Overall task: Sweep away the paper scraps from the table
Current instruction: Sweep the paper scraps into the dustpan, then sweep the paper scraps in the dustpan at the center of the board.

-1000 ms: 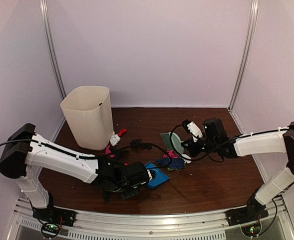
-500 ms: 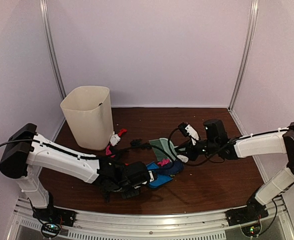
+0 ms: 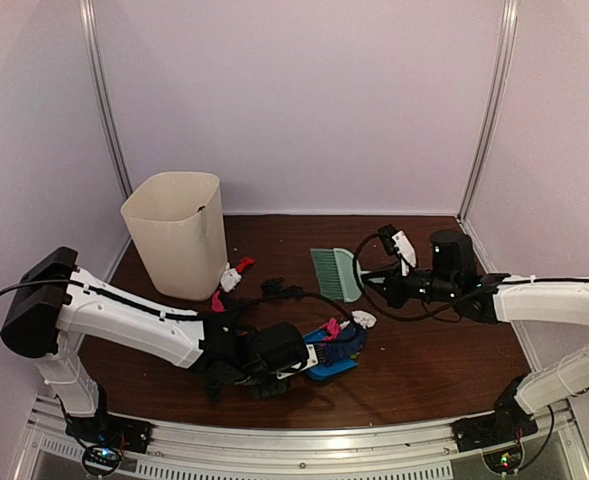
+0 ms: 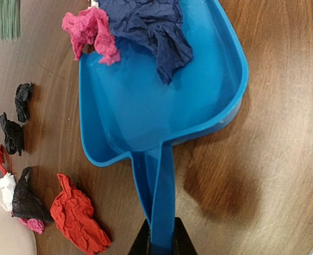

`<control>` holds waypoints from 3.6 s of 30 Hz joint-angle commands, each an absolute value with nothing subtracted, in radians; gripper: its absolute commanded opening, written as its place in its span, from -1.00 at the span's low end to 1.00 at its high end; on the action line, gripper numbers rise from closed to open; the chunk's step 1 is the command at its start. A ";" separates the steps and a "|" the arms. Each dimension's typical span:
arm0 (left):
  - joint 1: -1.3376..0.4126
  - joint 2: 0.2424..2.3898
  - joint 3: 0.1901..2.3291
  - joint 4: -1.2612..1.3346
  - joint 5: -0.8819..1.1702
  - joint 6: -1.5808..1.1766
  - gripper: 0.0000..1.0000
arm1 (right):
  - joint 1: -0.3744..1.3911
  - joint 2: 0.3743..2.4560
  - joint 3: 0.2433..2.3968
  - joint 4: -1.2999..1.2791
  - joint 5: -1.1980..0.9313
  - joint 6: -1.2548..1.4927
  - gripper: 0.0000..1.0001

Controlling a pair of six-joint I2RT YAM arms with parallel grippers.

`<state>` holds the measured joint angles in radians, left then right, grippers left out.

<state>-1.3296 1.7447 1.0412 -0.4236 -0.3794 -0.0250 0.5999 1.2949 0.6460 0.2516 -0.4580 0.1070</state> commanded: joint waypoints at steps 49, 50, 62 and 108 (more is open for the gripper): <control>-1.336 1.787 1.069 -0.400 -0.406 -0.010 -1.00 | 1.040 1.235 0.709 -0.282 0.184 0.365 -1.00; -1.336 1.785 1.069 -0.399 -0.408 -0.010 -1.00 | 1.040 1.219 0.708 -0.278 0.214 0.371 -1.00; -1.336 1.764 1.044 -0.392 -0.410 -0.034 -1.00 | 0.968 1.109 0.662 -0.074 0.375 0.327 -1.00; -1.336 1.736 0.991 -0.313 -0.415 -0.027 -1.00 | 0.880 1.159 0.644 -0.144 0.137 0.571 -1.00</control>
